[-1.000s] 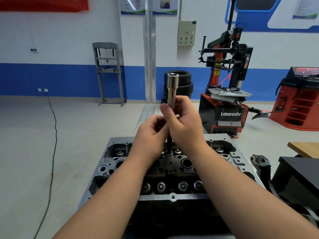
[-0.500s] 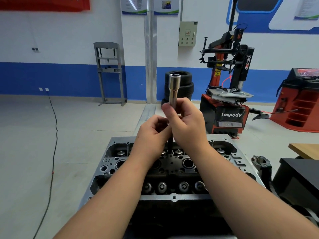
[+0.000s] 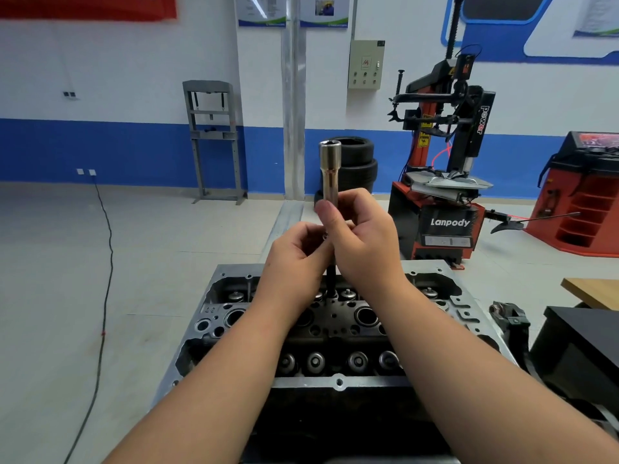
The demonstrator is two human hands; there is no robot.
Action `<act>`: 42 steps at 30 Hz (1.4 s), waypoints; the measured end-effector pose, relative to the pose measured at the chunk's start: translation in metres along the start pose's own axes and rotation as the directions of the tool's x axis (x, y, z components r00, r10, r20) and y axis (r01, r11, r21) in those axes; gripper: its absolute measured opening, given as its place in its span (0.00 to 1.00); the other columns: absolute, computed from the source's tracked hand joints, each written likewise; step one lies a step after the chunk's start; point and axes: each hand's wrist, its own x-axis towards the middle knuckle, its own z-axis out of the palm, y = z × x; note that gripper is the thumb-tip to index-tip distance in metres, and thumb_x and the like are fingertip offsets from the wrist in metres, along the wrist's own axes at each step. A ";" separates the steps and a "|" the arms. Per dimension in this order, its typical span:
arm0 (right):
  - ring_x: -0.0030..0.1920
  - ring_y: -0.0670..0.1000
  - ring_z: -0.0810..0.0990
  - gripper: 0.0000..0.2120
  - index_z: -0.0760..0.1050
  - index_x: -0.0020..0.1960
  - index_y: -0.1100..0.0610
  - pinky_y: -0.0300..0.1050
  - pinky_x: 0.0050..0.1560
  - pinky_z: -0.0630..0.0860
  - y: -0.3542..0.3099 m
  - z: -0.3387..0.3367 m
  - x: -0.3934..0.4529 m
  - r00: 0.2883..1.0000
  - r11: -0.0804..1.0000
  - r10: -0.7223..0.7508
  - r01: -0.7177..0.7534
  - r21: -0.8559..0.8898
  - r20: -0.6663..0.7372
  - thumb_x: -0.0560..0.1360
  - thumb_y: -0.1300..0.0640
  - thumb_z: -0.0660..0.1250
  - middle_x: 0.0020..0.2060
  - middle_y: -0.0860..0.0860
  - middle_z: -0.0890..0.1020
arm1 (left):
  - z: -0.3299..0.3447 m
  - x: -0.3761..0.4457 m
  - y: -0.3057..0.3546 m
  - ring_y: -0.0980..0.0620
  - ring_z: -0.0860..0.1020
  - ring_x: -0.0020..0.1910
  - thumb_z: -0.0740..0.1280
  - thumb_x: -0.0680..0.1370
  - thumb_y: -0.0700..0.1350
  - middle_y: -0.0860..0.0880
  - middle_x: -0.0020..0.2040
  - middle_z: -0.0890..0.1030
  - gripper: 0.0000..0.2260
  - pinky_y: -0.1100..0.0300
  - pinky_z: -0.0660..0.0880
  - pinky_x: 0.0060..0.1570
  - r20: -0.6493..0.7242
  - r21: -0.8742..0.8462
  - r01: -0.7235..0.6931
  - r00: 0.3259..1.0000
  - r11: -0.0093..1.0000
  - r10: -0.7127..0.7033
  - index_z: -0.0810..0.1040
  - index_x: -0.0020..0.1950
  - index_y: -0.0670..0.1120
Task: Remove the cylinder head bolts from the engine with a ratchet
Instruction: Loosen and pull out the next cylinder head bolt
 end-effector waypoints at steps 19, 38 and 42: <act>0.40 0.49 0.78 0.18 0.79 0.49 0.58 0.46 0.42 0.75 -0.003 0.001 -0.001 0.996 0.997 0.072 -0.071 -0.008 0.053 0.79 0.44 0.60 0.39 0.53 0.81 | 0.004 -0.006 0.006 0.40 0.83 0.49 0.61 0.81 0.58 0.47 0.46 0.86 0.13 0.37 0.81 0.53 0.087 0.065 0.010 0.996 0.998 -0.016 0.83 0.53 0.56; 0.40 0.44 0.79 0.04 0.75 0.50 0.48 0.40 0.42 0.76 -0.003 0.001 -0.001 0.999 0.999 0.031 -0.031 -0.010 0.029 0.79 0.48 0.66 0.39 0.40 0.79 | -0.002 -0.001 -0.002 0.52 0.85 0.44 0.70 0.82 0.51 0.53 0.47 0.87 0.04 0.53 0.83 0.43 0.035 0.050 -0.017 0.999 0.999 0.015 0.82 0.55 0.54; 0.38 0.45 0.79 0.03 0.74 0.47 0.44 0.38 0.40 0.75 -0.005 0.000 -0.001 1.000 1.000 0.019 -0.018 -0.021 0.009 0.79 0.50 0.65 0.37 0.44 0.80 | 0.002 -0.002 0.000 0.53 0.84 0.43 0.68 0.82 0.54 0.53 0.46 0.87 0.06 0.55 0.82 0.43 0.040 0.014 0.005 0.999 1.000 -0.006 0.83 0.54 0.55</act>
